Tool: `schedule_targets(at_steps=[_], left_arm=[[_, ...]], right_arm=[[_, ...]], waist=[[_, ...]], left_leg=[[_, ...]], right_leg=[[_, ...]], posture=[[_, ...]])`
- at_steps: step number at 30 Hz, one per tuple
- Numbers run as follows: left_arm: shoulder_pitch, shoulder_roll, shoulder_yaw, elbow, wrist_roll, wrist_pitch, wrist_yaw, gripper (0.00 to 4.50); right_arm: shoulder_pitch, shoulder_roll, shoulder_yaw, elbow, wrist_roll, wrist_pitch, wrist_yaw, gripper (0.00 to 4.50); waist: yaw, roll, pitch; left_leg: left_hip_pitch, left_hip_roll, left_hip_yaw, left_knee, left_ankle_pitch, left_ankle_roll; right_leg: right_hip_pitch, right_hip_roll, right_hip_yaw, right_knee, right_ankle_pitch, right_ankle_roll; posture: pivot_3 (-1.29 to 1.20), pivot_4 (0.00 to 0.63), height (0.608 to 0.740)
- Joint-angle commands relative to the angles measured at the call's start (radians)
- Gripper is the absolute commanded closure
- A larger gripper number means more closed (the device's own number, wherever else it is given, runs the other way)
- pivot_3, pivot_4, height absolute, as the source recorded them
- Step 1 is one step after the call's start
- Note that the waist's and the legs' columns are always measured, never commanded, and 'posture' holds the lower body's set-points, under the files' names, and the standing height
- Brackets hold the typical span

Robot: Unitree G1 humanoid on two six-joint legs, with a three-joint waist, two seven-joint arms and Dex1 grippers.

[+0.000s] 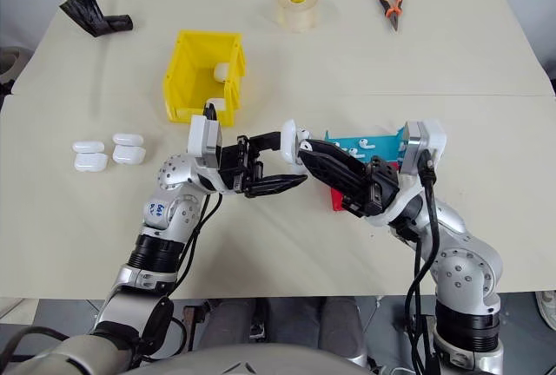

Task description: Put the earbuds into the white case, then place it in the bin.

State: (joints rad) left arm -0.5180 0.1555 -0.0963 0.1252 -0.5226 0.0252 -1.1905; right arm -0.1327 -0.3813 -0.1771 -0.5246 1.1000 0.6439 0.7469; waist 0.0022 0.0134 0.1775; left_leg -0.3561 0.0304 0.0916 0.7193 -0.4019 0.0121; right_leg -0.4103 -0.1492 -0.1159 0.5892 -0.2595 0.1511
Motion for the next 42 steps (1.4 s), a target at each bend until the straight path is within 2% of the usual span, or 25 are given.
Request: schedule_targets(at_steps=[1, 3, 6, 9, 11, 14, 15, 21, 25, 29, 35, 42], left_arm=[[-0.019, -0.016, 0.002, -0.04, -0.023, -0.005, 0.001, 1.77], [-0.022, -0.016, 0.003, -0.038, -0.022, -0.005, -0.001, 1.77], [-0.022, -0.011, -0.001, -0.039, -0.02, -0.003, -0.014, 1.77], [-0.019, -0.009, -0.001, -0.04, -0.02, -0.002, -0.019, 1.77], [-0.014, -0.003, 0.003, -0.047, -0.019, 0.002, -0.016, 1.77], [-0.002, 0.024, 0.013, -0.065, -0.016, 0.007, -0.016, 1.77], [0.004, 0.047, 0.019, -0.073, -0.005, 0.009, -0.011, 1.77], [0.025, 0.179, 0.024, -0.106, 0.094, 0.024, 0.054, 1.77], [0.002, 0.286, -0.023, -0.118, 0.259, -0.027, 0.089, 1.77], [-0.02, 0.346, -0.085, -0.138, 0.346, 0.032, 0.098, 1.77], [-0.045, 0.331, -0.12, -0.166, 0.359, 0.089, 0.117, 1.77], [-0.07, 0.298, -0.157, -0.175, 0.368, 0.122, 0.127, 1.77]], right_arm=[[0.018, -0.024, 0.035, 0.004, -0.046, -0.006, 0.004, 3.43], [0.008, -0.041, 0.038, 0.013, -0.037, 0.01, -0.003, 3.43], [-0.024, -0.073, 0.032, 0.013, 0.024, 0.044, 0.014, 2.88], [-0.059, -0.078, 0.02, 0.024, -0.014, -0.001, 0.011, 1.93], [-0.063, -0.12, 0.003, 0.038, -0.021, 0.003, 0.046, 1.15], [-0.046, -0.201, -0.041, 0.065, -0.018, 0.016, 0.113, 0.21], [-0.033, -0.239, -0.058, 0.087, -0.052, -0.005, 0.142, 0.05], [0.009, -0.368, -0.096, 0.219, -0.242, -0.135, 0.272, 0.05], [-0.011, -0.42, -0.07, 0.269, -0.336, -0.197, 0.341, 0.93], [-0.091, -0.416, -0.004, 0.241, -0.378, -0.205, 0.356, 2.33], [-0.213, -0.398, 0.092, 0.188, -0.397, -0.155, 0.338, 4.38], [-0.364, -0.298, 0.234, 0.144, -0.424, -0.066, 0.249, 4.45]], waist=[[0.0, 0.0, 0.0], [0.0, 0.0, 0.0], [0.0, 0.0, 0.0], [0.0, 0.0, 0.0], [0.003, 0.0, 0.0], [0.012, -0.001, 0.0], [0.014, -0.001, 0.0], [0.02, -0.001, 0.0], [0.02, -0.001, 0.0], [0.021, -0.001, 0.0], [0.021, -0.001, 0.0], [0.02, -0.001, 0.0]], left_leg=[[0.0, 0.0, 0.0, 0.0, 0.0, 0.0], [0.0, 0.0, 0.0, 0.0, 0.0, 0.0], [0.0, 0.0, 0.0, 0.0, 0.0, 0.0], [0.0, 0.0, 0.0, 0.0, 0.0, 0.0], [0.0, 0.0, 0.0, 0.0, 0.0, 0.0], [0.0, 0.0, 0.0, 0.0, 0.0, 0.001], [0.0, 0.0, 0.0, 0.0, -0.001, 0.001], [0.0, 0.0, 0.001, 0.0, -0.001, 0.001], [0.001, 0.0, 0.002, 0.0, -0.001, 0.001], [0.0, 0.0, 0.002, 0.0, -0.001, 0.001], [0.0, 0.0, 0.001, 0.0, 0.0, 0.001], [0.0, 0.0, 0.001, 0.0, 0.0, 0.0]], right_leg=[[0.0, 0.0, 0.0, 0.0, 0.0, 0.0], [0.0, 0.0, 0.0, 0.0, 0.0, 0.0], [0.0, 0.0, 0.0, 0.0, 0.0, 0.0], [0.0, 0.0, 0.0, 0.0, 0.0, 0.0], [0.0, 0.0, 0.0, 0.0, 0.0, 0.0], [0.0, 0.0, 0.0, -0.001, 0.0, 0.0], [0.0, 0.0, 0.0, -0.001, 0.0, 0.0], [0.0, 0.0, 0.001, -0.001, 0.0, 0.0], [0.0, 0.0, 0.001, -0.001, 0.0, 0.0], [0.0, 0.0, 0.001, -0.001, 0.0, 0.0], [0.0, 0.0, 0.0, -0.001, 0.0, 0.0], [0.0, 0.0, 0.0, 0.0, 0.0, 0.0]], posture=[[0.0, 0.15, 0.74], [0.0, 0.15, 0.74], [0.0, 0.15, 0.74], [0.0, 0.15, 0.74], [0.0, 0.15, 0.74], [0.0, 0.15, 0.74], [0.0, 0.15, 0.74], [0.0, 0.15, 0.74], [0.0, 0.15, 0.74], [0.0, 0.15, 0.74], [0.0, 0.15, 0.74], [0.0, 0.15, 0.74]])
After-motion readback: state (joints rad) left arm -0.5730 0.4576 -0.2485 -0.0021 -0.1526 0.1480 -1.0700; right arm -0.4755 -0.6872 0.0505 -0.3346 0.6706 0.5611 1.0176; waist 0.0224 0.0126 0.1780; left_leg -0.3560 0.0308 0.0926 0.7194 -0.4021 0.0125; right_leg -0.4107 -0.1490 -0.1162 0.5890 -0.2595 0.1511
